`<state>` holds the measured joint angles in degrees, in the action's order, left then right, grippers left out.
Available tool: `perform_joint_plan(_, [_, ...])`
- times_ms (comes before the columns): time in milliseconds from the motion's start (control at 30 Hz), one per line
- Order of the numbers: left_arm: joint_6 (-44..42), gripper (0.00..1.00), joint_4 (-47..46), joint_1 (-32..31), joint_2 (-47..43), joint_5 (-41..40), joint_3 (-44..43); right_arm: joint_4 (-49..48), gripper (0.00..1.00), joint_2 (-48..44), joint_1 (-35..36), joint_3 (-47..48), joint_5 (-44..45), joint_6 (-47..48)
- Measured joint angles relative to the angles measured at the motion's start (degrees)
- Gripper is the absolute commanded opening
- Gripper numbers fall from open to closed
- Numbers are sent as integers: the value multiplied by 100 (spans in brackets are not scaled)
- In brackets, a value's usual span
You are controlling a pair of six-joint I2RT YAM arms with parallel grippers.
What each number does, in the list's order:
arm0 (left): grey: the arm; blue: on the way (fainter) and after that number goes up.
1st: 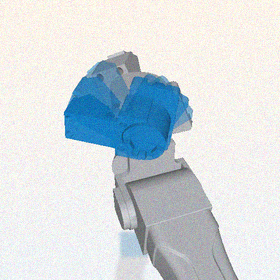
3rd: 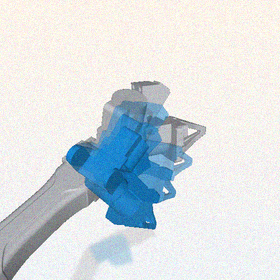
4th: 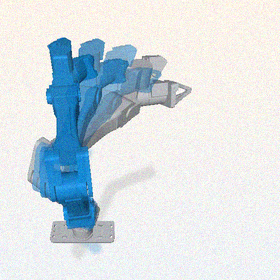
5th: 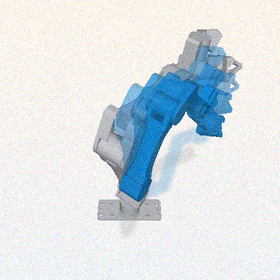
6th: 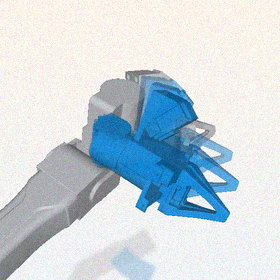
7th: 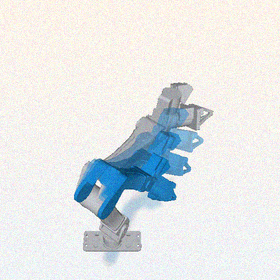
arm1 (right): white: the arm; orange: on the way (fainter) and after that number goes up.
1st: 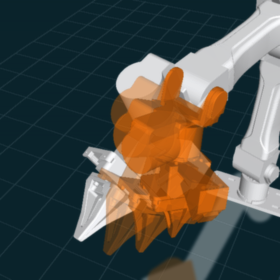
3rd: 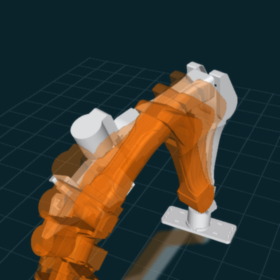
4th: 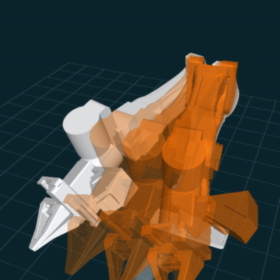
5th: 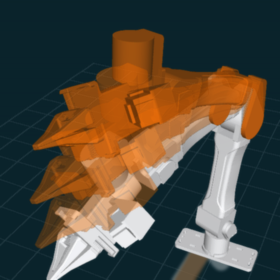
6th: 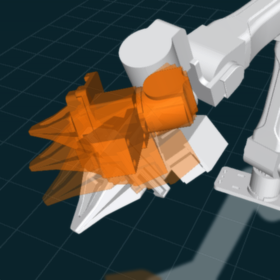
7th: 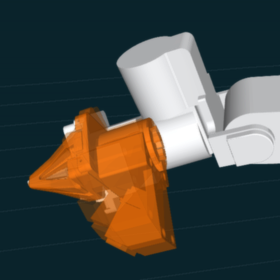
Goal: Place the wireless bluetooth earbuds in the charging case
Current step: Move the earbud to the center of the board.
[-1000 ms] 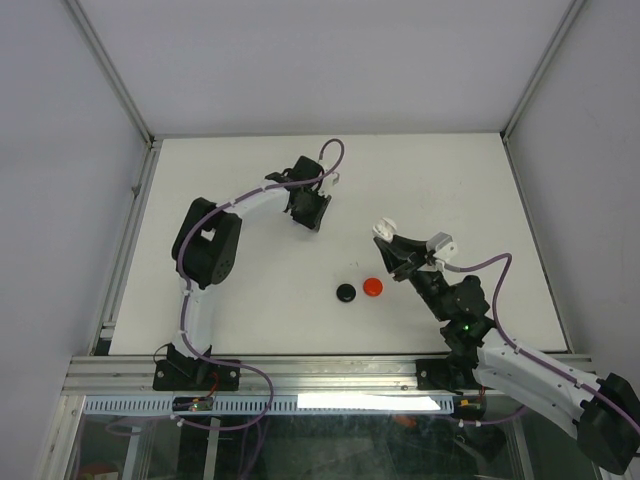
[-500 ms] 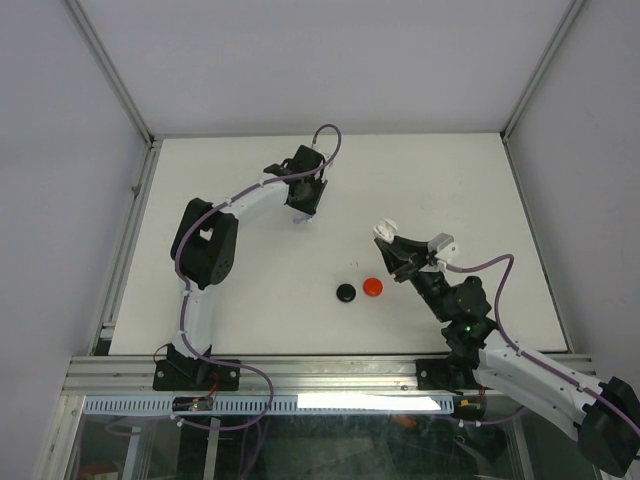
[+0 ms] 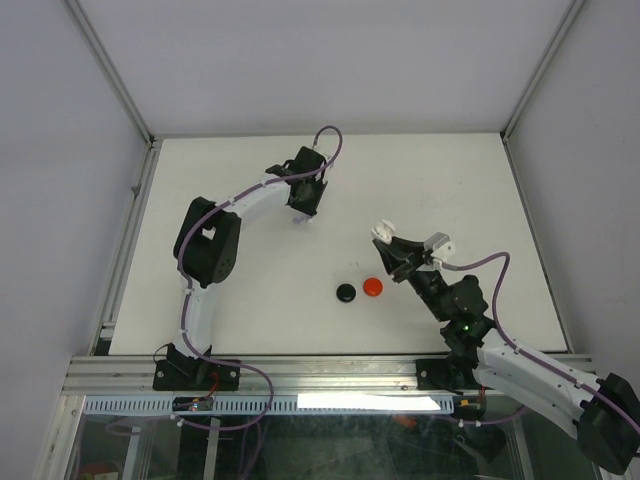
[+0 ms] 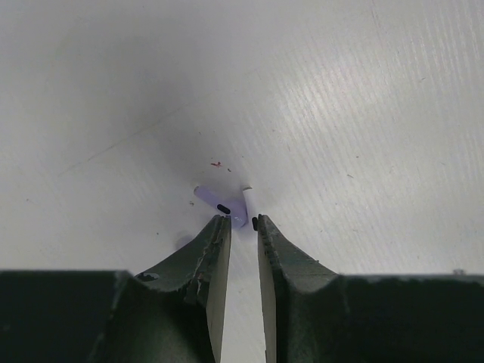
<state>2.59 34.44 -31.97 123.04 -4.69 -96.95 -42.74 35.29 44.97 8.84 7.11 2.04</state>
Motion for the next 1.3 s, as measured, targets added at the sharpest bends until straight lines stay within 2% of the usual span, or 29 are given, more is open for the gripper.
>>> perform_joint_plan(567, [2,23,-7,-72,162,15,0,-22,0,66,0,-20,0,-2])
perform_joint_plan(933, [-59,14,-39,-127,264,24,28,-22,0,68,0,-20,-2,-2])
perform_joint_plan(1300, [-922,18,114,-529,-136,422,597,-20,0,66,0,-20,-15,-4])
